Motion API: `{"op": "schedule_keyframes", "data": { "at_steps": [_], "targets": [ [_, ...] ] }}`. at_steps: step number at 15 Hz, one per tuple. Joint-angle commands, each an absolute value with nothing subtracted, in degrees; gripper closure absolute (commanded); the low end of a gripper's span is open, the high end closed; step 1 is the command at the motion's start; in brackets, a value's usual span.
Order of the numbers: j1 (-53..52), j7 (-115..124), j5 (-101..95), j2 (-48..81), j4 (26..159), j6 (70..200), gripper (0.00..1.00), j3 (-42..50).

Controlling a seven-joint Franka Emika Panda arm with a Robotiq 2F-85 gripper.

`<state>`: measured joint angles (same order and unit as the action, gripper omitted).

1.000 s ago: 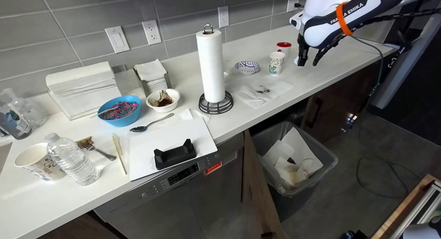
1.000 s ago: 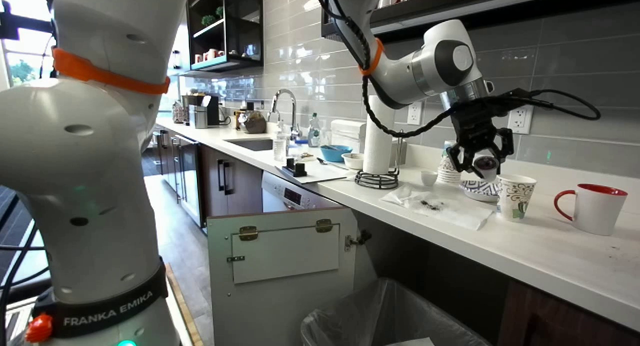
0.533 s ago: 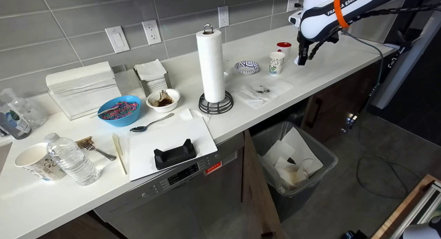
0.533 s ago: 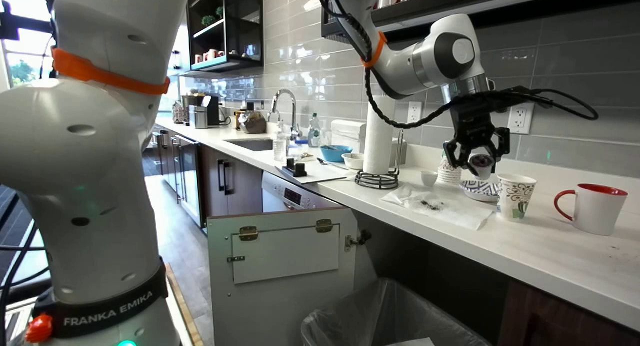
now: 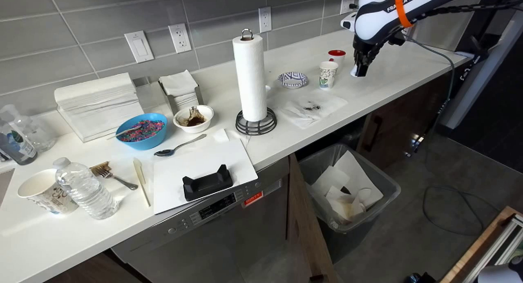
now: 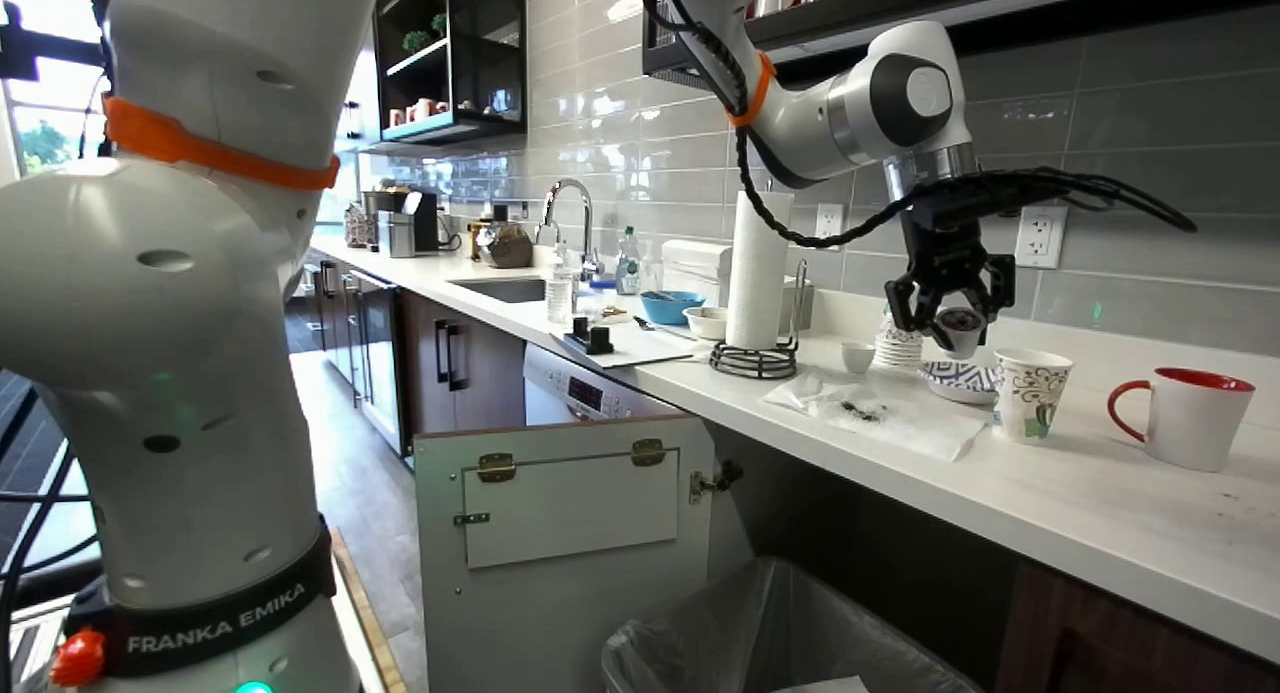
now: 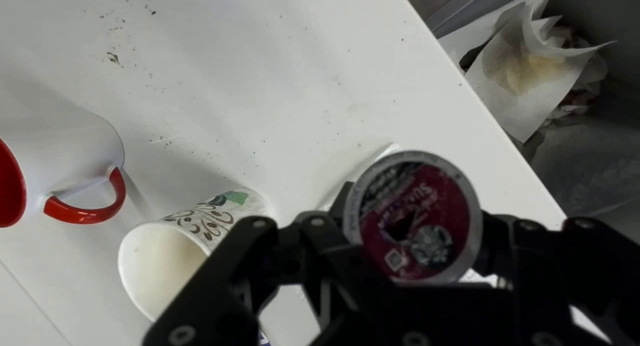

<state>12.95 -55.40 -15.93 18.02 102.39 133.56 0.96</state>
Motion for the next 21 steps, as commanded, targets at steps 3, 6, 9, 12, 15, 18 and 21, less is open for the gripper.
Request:
{"op": "schedule_keyframes", "data": {
  "at_steps": [3,6,9,12,15,18,21],
  "targets": [
    [11.5,-48.1,-12.0,19.4,100.7,133.9,0.86,2.6],
    [10.0,-35.6,-13.3,15.9,113.9,143.4,0.86,3.4],
    [8.0,-22.6,-17.2,14.4,124.2,150.9,0.86,5.5],
    [5.7,-11.5,-22.8,12.8,132.3,155.7,0.86,8.8],
    [3.1,-2.2,-28.7,10.6,136.7,157.7,0.86,11.7],
    [2.1,2.8,-31.4,9.3,138.0,157.9,0.86,11.8],
    [1.7,4.4,-32.3,9.0,138.2,157.9,0.36,11.1]
  ]
}}
